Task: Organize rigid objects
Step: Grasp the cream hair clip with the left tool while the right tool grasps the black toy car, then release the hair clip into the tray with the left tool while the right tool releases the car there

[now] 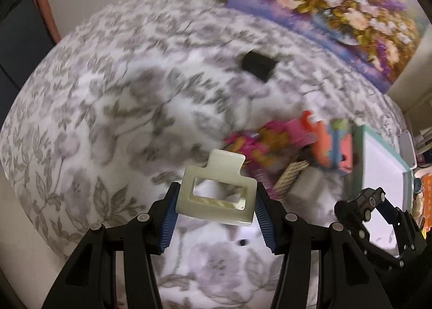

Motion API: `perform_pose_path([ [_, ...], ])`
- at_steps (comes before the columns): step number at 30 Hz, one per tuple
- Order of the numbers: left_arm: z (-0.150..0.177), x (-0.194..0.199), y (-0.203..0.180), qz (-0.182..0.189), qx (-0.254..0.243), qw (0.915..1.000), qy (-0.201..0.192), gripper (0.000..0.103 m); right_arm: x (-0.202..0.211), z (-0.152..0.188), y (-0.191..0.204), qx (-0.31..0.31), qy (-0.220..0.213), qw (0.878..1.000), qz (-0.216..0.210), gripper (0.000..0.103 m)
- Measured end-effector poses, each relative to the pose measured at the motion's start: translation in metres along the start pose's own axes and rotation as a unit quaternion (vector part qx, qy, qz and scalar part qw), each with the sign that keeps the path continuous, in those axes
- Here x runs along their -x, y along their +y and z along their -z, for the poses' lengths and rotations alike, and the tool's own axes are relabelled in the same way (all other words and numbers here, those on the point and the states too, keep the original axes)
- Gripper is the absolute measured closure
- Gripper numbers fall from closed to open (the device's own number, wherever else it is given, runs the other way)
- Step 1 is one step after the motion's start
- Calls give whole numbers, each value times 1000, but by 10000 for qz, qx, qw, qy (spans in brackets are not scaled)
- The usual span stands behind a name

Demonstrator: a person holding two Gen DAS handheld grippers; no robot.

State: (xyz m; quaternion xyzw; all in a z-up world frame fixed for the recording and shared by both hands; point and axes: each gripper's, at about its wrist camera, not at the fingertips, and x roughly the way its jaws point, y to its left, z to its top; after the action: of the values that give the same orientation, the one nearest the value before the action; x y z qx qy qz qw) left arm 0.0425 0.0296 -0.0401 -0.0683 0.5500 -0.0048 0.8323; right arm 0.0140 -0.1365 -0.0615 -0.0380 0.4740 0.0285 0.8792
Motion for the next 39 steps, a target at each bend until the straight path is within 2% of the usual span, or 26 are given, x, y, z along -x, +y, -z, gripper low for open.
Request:
perform_pose_path([
  [3,-3,9,-25,118,-297,9994,-153,48,7,-1,-26,-413,-132,9986,303,27],
  [8,-3,12,-73,280,-829,9961,-140,48,15,1,-72,-1080,-284,9911,725,27],
  [17,9,3,-172,603,-1774,9822,-149,48,25,21,-149,-2108,-340,9670,1387,27],
  [23,14,-13,-223,914,-2129,9727,-124,48,30,37,-192,-2557,-378,9504,1729,26],
  [30,17,-29,-258,1169,-2489,9613,-167,48,33,52,-228,-3027,-382,9320,1956,26],
  [39,19,-42,-262,1152,-2582,9592,-61,48,24,57,-234,-3052,-271,9314,1963,26],
])
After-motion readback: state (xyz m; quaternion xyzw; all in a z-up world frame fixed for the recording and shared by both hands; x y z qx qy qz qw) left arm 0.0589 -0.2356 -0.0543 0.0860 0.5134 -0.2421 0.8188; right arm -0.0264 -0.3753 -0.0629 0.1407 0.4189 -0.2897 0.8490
